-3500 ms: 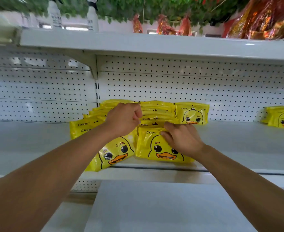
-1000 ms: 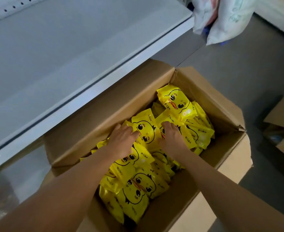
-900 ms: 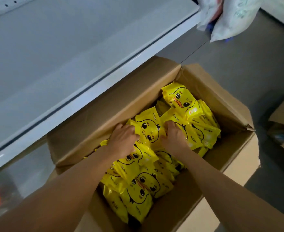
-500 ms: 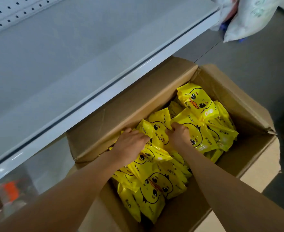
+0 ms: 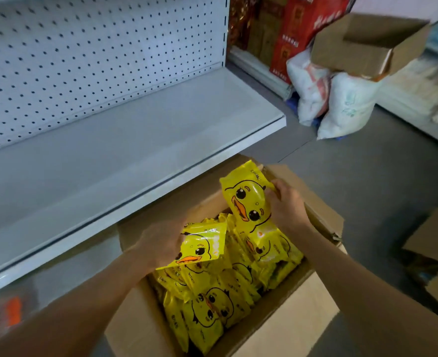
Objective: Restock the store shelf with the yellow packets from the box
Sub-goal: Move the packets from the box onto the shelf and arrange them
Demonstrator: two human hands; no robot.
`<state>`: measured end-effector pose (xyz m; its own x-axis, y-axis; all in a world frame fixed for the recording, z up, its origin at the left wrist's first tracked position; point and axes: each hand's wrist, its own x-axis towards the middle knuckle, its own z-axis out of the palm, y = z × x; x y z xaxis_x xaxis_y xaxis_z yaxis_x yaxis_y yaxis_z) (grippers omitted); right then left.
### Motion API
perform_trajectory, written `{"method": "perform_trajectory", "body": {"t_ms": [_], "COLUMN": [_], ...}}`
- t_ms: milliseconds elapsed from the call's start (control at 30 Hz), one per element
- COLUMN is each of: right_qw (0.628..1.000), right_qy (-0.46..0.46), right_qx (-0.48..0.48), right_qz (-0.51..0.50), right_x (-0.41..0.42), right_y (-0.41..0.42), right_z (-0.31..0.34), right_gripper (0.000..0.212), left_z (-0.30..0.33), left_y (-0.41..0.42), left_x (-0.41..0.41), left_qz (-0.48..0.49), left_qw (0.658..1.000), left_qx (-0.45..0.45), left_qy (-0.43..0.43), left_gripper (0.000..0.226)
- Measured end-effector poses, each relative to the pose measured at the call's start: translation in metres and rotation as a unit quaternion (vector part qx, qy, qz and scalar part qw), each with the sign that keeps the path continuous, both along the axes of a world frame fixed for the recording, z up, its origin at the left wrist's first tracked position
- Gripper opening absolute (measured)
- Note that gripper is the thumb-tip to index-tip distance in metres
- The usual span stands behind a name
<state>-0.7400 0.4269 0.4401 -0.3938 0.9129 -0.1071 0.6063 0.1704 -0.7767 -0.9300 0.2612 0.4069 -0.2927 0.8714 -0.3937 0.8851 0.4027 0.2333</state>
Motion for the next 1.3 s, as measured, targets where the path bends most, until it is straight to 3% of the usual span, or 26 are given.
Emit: {"method": "perform_trajectory", "body": {"t_ms": [233, 500, 767, 967, 1067, 1300], "right_qw": [0.996, 0.972, 0.938, 0.917, 0.907, 0.899], "right_qy": [0.056, 0.115, 0.168, 0.207, 0.217, 0.24], "right_qx": [0.05, 0.155, 0.222, 0.242, 0.257, 0.252], "right_qz": [0.052, 0.133, 0.206, 0.24, 0.253, 0.267], "right_x": [0.008, 0.001, -0.038, -0.078, -0.104, -0.186], "right_y": [0.001, -0.022, -0.053, -0.074, -0.082, -0.099], "right_z": [0.106, 0.203, 0.283, 0.323, 0.335, 0.355], "right_gripper": [0.017, 0.025, 0.015, 0.025, 0.024, 0.022], "left_z": [0.102, 0.214, 0.313, 0.366, 0.385, 0.421], "left_y": [-0.009, -0.042, -0.088, -0.115, -0.125, -0.13], "left_x": [0.004, 0.009, -0.012, -0.045, -0.071, -0.171], "left_qz": [0.13, 0.162, 0.217, 0.245, 0.249, 0.264], "left_qw": [0.984, 0.966, 0.936, 0.912, 0.904, 0.897], "left_qx": [0.108, 0.202, 0.27, 0.315, 0.327, 0.327], "left_qy": [-0.061, 0.0, 0.066, 0.095, 0.116, 0.135], "left_gripper": [0.016, 0.004, 0.025, 0.026, 0.038, 0.039]}}
